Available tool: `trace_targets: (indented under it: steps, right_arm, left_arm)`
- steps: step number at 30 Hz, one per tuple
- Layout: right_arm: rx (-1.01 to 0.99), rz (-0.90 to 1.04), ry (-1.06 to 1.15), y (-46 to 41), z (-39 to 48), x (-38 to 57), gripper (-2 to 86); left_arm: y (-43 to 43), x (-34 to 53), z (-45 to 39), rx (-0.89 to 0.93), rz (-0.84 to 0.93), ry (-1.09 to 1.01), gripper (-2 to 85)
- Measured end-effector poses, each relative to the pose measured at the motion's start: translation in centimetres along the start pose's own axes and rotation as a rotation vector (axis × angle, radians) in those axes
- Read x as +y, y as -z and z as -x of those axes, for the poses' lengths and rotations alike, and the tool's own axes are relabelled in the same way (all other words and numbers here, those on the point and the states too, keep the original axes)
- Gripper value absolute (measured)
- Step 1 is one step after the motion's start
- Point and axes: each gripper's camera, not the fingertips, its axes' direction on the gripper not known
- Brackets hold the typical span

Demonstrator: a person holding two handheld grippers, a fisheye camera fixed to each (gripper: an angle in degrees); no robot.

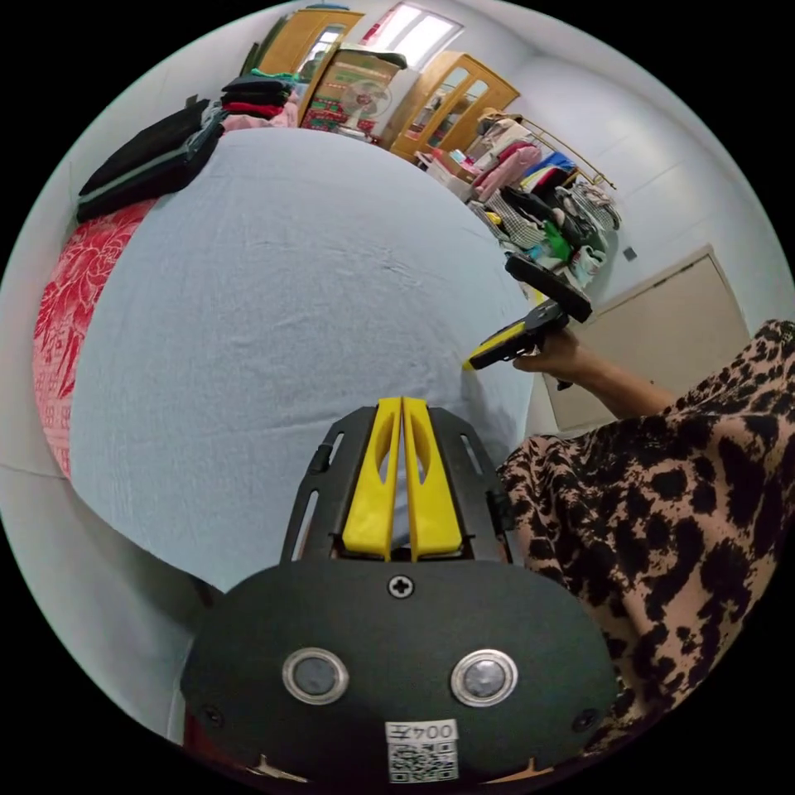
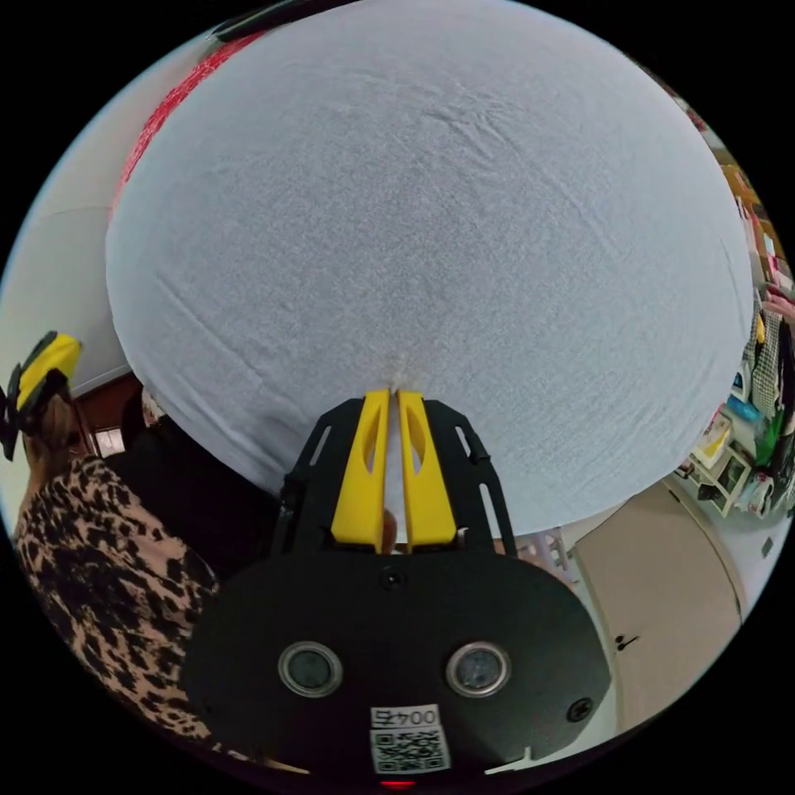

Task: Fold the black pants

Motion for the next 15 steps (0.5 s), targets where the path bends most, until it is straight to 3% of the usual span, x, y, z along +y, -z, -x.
trace_targets:
  steps: [15]
  right_arm:
    - [-0.067,-0.04,-0.033,-1.8,-4.5,-0.3,0.1]
  left_arm:
    - [7.5,-0.5,10.7,0.113,0.024,-0.062,0.1]
